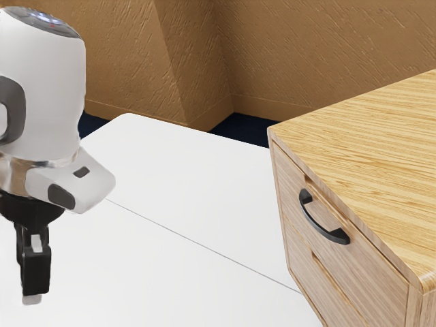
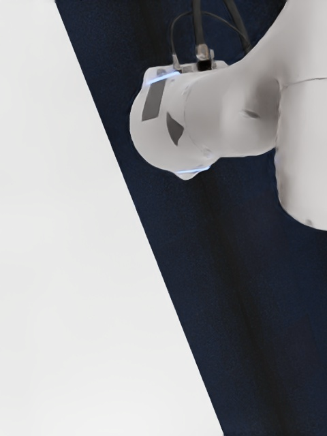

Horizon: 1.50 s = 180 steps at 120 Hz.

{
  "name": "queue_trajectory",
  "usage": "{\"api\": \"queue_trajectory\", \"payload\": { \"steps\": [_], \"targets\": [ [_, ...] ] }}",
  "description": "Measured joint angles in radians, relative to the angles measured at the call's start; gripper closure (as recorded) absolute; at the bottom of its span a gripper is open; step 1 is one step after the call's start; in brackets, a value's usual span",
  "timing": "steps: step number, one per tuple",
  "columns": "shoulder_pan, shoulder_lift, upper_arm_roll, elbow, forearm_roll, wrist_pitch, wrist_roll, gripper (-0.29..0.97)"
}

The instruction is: Pull the drawer handle with one arm to open the drawer

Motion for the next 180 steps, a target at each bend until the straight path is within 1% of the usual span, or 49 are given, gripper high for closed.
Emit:
{"api": "queue_trajectory", "payload": {
  "steps": [9, 14, 22, 31, 47, 57, 71, 92, 110, 119, 132, 152, 165, 180],
  "targets": [
    [-0.016, 0.010, 0.033, -0.023, -0.006, 0.174, 0.006, 0.00],
    [-0.019, 0.038, 0.047, -0.022, -0.001, 0.255, 0.002, 0.00],
    [-0.044, 0.094, 0.054, 0.016, 0.005, 0.366, -0.067, 0.00],
    [-0.093, 0.119, 0.057, 0.021, -0.017, 0.502, -0.233, 0.00],
    [-0.137, 0.128, 0.058, 0.009, -0.080, 0.732, -0.555, 0.00],
    [-0.150, 0.128, 0.058, 0.005, -0.120, 0.835, -0.736, 0.00],
    [-0.186, 0.128, 0.061, -0.011, -0.160, 0.939, -0.950, 0.00],
    [-0.208, 0.129, 0.062, -0.041, -0.199, 1.053, -1.203, 0.00],
    [-0.227, 0.130, 0.063, -0.058, -0.223, 1.103, -1.368, 0.00],
    [-0.232, 0.137, 0.077, -0.073, -0.240, 1.119, -1.436, 0.00],
    [-0.235, 0.141, 0.082, -0.096, -0.258, 1.143, -1.520, 0.00],
    [-0.238, 0.145, 0.088, -0.106, -0.268, 1.181, -1.623, 0.00],
    [-0.286, 0.155, 0.128, -0.112, -0.270, 1.199, -1.675, 0.00],
    [-0.299, 0.157, 0.140, -0.127, -0.271, 1.214, -1.725, 0.00]
  ]
}}
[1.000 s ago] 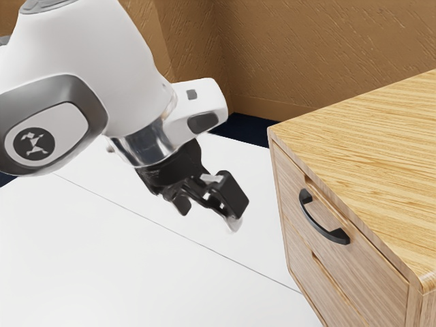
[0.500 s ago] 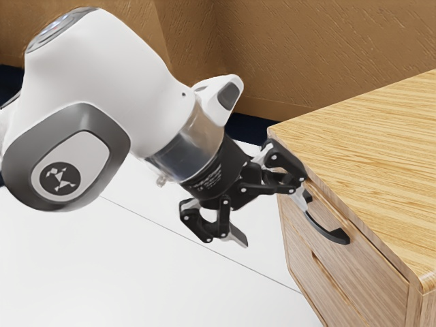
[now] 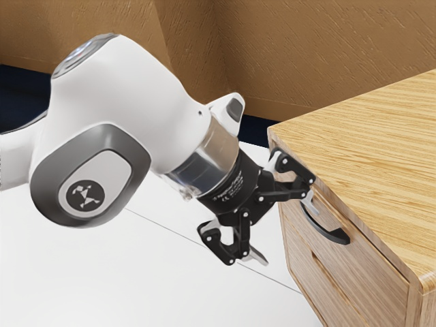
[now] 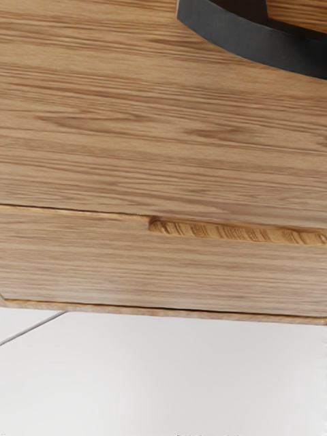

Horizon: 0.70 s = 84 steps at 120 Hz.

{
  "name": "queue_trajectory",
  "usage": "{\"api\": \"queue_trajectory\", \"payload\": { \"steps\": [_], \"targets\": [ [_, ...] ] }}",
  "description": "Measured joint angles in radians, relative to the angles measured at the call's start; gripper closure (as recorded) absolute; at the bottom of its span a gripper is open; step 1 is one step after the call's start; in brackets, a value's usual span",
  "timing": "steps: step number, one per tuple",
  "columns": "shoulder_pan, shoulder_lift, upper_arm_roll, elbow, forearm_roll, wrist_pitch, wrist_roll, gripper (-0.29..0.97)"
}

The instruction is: Pull the drawer handle with one arm to open the drawer

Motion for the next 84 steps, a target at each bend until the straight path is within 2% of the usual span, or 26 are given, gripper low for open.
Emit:
{"api": "queue_trajectory", "payload": {
  "steps": [37, 59, 72, 84],
  "targets": [
    [-0.020, -0.007, 0.028, -0.032, 0.005, 0.020, -0.080, 0.00],
    [-0.019, -0.059, 0.027, -0.088, 0.014, 0.025, -0.104, 0.00],
    [-0.001, -0.105, 0.012, -0.130, 0.025, 0.027, -0.115, 0.00],
    [0.051, -0.147, -0.034, -0.173, 0.019, 0.027, -0.123, 0.00]
  ]
}}
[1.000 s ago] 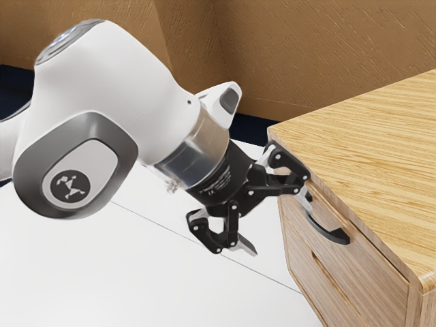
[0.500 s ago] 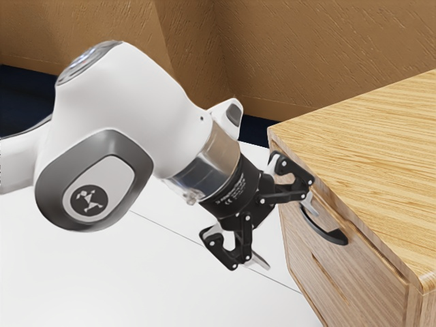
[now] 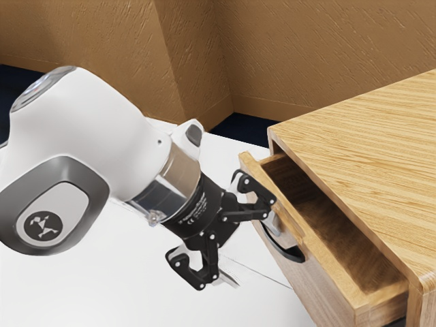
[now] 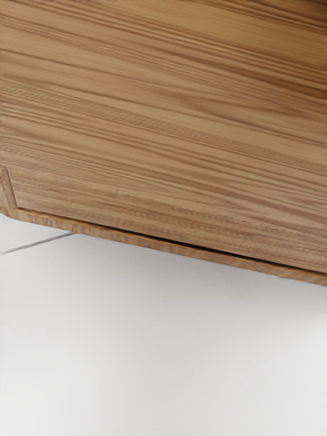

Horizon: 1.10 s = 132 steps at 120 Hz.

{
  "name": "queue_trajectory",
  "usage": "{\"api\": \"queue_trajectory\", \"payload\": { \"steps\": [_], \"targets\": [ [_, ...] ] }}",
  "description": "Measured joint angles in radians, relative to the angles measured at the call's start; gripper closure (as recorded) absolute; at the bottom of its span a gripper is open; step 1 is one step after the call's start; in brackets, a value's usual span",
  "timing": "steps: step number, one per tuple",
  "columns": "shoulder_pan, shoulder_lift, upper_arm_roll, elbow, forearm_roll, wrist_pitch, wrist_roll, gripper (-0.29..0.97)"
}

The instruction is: Pull the drawer handle with one arm to open the drawer

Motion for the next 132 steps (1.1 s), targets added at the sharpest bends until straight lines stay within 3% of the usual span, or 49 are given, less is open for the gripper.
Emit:
{"api": "queue_trajectory", "payload": {
  "steps": [36, 105, 132],
  "targets": [
    [0.127, -0.107, -0.115, -0.075, -0.030, 0.000, -0.016, 0.01],
    [0.143, -0.236, -0.140, -0.191, -0.035, -0.004, -0.030, 0.00],
    [0.182, -0.308, -0.187, -0.235, -0.040, -0.013, -0.033, 0.00]
  ]
}}
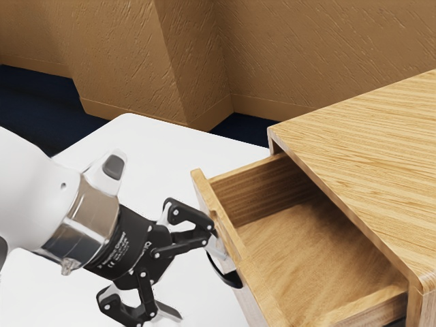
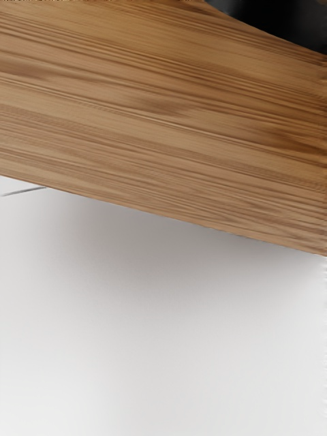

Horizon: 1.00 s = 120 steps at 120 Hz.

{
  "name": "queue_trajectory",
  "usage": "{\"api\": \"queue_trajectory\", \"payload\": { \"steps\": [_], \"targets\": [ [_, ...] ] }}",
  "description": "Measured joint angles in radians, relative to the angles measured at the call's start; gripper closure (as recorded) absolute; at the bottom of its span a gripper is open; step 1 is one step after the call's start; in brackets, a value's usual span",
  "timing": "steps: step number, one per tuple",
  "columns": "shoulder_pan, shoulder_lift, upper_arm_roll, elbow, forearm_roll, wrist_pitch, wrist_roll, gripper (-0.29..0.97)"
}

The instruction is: Pull the drawer handle with one arm to open the drawer

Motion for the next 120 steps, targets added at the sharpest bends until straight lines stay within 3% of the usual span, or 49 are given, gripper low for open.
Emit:
{"api": "queue_trajectory", "payload": {
  "steps": [87, 120],
  "targets": [
    [0.017, -0.199, -0.008, -0.126, -0.006, -0.054, -0.004, 0.00],
    [0.011, -0.212, 0.001, -0.124, 0.002, -0.069, -0.004, 0.00]
  ]
}}
